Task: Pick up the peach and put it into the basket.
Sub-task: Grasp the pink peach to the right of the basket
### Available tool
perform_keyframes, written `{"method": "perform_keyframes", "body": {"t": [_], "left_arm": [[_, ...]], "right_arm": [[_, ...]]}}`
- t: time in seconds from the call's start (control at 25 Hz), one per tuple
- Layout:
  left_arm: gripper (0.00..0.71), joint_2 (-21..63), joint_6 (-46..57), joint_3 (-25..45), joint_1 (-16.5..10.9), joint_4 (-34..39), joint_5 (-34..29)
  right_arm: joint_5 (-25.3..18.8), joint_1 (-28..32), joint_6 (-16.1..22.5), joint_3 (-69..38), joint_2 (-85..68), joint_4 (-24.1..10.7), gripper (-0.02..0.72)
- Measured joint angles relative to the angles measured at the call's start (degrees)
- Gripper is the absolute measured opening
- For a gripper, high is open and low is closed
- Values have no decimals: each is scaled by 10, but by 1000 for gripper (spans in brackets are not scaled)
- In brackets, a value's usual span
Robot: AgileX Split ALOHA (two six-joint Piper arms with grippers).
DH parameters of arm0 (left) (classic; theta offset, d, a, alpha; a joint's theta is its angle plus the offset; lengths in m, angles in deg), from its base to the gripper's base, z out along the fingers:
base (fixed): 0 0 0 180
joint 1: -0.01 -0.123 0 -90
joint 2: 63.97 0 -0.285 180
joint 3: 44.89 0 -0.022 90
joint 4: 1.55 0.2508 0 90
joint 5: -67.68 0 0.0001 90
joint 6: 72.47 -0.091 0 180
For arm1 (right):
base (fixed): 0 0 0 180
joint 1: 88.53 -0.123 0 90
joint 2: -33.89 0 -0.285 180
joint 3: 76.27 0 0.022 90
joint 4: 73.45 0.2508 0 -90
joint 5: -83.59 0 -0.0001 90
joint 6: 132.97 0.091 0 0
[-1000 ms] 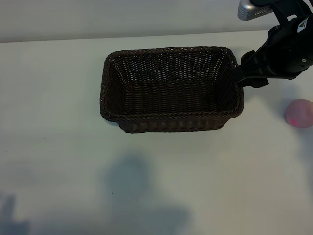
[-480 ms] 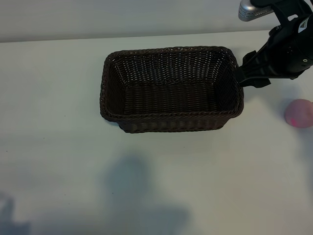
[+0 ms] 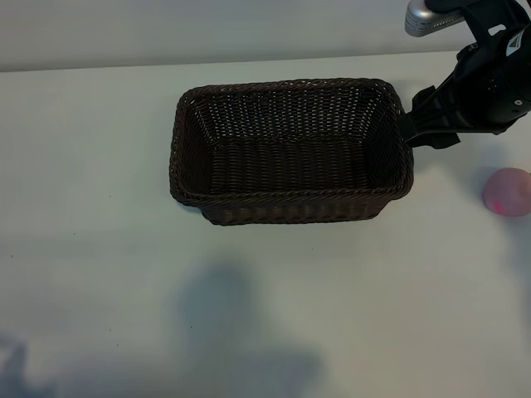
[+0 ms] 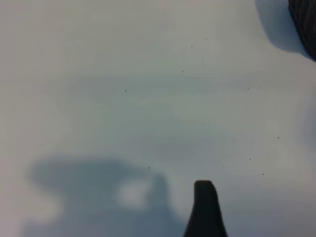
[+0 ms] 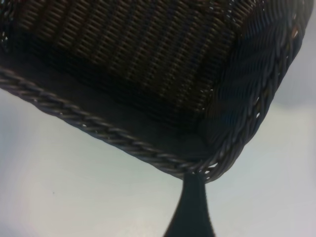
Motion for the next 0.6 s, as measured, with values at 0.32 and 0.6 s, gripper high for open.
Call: {"method": "perform_keyframes", "body": {"t": [0.32, 0.6], "left_arm": [[540, 0, 3, 1, 0, 0, 0], [540, 0, 3, 1, 0, 0, 20]], "right_arm": [[0, 0, 0, 0, 0, 0, 587], [0, 0, 0, 0, 0, 0, 587]]}}
